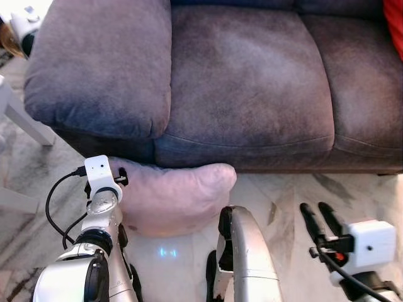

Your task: Move the pillow to the sofa from floor

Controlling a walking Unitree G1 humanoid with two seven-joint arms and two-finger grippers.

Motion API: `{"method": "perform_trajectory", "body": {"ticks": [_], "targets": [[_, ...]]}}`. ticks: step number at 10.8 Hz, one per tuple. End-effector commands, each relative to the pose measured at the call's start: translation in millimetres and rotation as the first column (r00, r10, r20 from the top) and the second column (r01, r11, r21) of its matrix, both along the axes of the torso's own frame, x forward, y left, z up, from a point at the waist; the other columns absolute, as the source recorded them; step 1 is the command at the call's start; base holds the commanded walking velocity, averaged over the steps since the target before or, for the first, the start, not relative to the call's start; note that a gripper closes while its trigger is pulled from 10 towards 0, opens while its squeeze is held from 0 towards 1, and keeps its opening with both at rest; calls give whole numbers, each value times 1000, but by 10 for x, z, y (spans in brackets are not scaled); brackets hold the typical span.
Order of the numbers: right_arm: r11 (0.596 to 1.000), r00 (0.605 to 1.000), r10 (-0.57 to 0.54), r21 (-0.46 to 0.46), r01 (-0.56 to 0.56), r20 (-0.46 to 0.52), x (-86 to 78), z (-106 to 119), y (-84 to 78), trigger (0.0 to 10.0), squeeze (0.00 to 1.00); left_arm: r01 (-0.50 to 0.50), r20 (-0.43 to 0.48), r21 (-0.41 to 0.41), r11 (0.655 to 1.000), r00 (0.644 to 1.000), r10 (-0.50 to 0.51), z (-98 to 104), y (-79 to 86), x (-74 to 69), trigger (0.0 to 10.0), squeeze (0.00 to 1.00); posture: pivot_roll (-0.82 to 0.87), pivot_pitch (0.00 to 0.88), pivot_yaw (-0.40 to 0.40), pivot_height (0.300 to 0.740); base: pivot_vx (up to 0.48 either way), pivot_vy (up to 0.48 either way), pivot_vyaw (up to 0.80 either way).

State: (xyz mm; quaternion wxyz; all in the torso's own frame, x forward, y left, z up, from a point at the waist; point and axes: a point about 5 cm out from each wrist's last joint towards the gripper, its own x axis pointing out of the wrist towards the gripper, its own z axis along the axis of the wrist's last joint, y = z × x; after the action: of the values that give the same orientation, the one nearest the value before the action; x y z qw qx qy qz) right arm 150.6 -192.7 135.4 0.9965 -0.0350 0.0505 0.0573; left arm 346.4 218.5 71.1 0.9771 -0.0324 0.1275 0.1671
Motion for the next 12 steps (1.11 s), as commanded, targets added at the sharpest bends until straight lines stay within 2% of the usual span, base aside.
{"method": "perform_trajectory", "body": {"ticks": [1,2,3,5,6,8,9,12], "targets": [[1000,1000,-9,-15,9,-13,-64,46,-35,10000,0,13,-65,-86,996,998,-18,-173,-74,-76,10000,0,-153,358,-187,506,0,0,0],[1000,1000,-9,-18,9,-12,-90,91,-41,10000,0,25,-78,-126,992,996,-35,-203,-112,-82,10000,0,-165,370,-193,506,0,0,0],[1000,1000,-7,-23,6,-17,-120,125,-50,10000,0,1,-111,-118,993,994,-14,-239,-101,-102,10000,0,-172,379,-201,506,0,0,0],[999,1000,-1,-33,0,-27,-136,157,-67,10000,0,-44,-157,-76,996,987,31,-281,-56,-139,10000,0,-182,389,-212,506,0,0,0],[999,1000,0,-36,-1,-28,-137,172,-80,10000,0,-49,-171,-21,999,984,44,-283,-31,-149,10000,0,-180,387,-213,506,0,0,0],[999,1000,3,-34,-4,-29,-125,186,-71,10000,0,-55,-165,-9,998,985,53,-275,-27,-147,10000,0,-176,378,-214,506,0,0,0],[999,1000,6,-33,-7,-27,-113,196,-67,10000,0,-56,-159,-13,998,986,53,-270,-32,-143,0,0,-177,372,-213,506,0,0,0],[1000,1000,6,-27,-7,-21,-62,175,-70,10000,0,-45,-159,-7,999,986,43,-273,-48,-142,0,0,-160,344,-199,506,0,0,0]]}}
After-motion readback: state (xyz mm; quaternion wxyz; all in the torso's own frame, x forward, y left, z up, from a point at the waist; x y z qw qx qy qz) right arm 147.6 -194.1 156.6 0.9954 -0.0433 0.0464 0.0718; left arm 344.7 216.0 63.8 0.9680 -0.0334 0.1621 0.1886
